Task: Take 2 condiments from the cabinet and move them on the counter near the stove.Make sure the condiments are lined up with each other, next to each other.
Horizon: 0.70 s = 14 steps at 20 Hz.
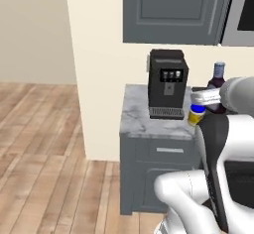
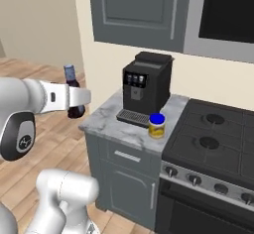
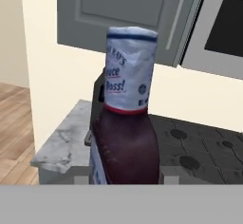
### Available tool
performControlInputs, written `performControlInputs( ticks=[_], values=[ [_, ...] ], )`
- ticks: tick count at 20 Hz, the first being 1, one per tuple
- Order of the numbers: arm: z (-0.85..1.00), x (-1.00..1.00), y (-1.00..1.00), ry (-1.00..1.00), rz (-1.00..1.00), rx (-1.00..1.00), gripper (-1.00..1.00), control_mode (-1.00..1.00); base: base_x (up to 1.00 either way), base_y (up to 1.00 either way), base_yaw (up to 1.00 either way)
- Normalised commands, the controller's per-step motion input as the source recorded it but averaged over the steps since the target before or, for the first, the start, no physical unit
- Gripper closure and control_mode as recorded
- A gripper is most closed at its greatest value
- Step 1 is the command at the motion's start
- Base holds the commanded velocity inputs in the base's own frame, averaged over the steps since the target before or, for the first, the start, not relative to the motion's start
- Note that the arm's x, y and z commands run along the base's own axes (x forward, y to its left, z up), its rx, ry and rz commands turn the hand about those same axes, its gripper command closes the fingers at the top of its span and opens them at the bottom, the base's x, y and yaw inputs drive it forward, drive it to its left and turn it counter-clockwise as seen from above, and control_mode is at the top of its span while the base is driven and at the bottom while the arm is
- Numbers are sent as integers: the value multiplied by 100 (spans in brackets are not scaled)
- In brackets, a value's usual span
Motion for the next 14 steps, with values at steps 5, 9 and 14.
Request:
performControlInputs(
  ticks=[5,9,14],
  values=[
    [0,0,0,0,0,0,100,100,44,0,-4],
    [0,0,0,0,0,0,100,100,23,10,-8],
    [0,0,0,0,0,0,100,100,2,33,-13]
  ],
)
